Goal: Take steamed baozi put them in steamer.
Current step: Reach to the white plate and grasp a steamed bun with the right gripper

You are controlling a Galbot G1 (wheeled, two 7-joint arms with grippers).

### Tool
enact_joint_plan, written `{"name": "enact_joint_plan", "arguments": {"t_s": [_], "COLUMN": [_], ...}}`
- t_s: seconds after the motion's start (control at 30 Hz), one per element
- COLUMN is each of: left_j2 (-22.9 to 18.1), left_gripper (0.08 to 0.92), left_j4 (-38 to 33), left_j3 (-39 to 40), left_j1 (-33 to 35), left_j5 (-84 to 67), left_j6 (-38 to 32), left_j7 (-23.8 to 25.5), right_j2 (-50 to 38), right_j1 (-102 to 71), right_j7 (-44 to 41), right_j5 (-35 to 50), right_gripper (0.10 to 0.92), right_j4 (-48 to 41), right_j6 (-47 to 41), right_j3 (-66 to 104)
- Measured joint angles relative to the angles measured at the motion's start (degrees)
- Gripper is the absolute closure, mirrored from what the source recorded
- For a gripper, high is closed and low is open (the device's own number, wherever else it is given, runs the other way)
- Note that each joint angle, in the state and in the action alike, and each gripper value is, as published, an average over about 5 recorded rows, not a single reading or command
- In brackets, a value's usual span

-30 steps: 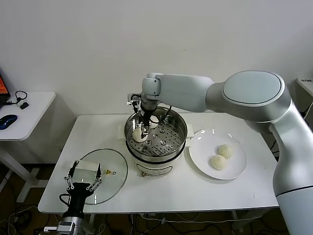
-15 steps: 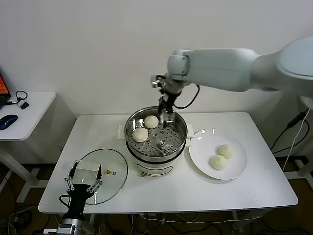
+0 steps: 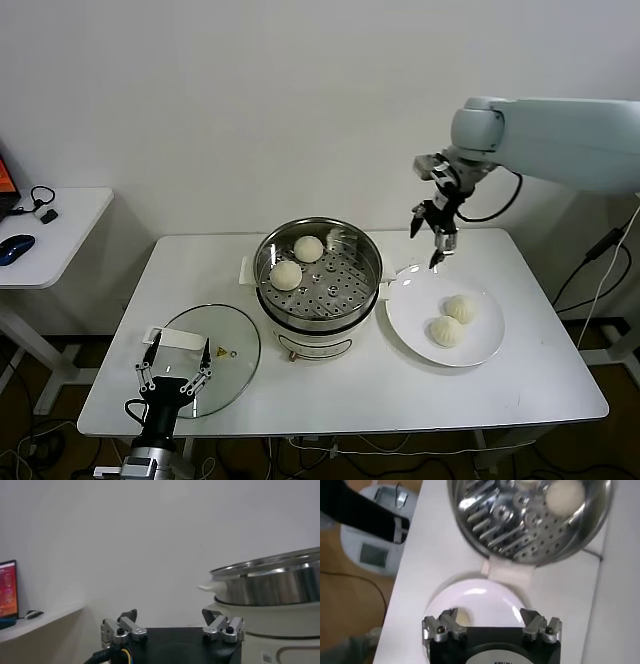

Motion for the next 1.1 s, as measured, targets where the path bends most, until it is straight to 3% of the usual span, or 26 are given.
{"name": "enact_joint_plan", "arguments": {"t_s": [1.1], "left_j2": [0.0], "left_gripper": [0.177], "left_j4": [2.49], "left_j3": [-0.84], "left_j1": [-0.57], "left_j5": [0.65], "left_j6": [-0.39], "left_j7": [0.04], "right_j2": [-5.45], "right_j1": [-21.98], "right_j7": [4.64], "right_j5": [-16.61], "right_gripper": [0.203], "right_j4": [-3.83], "right_j6": [-3.62], "right_j3": [8.83]}}
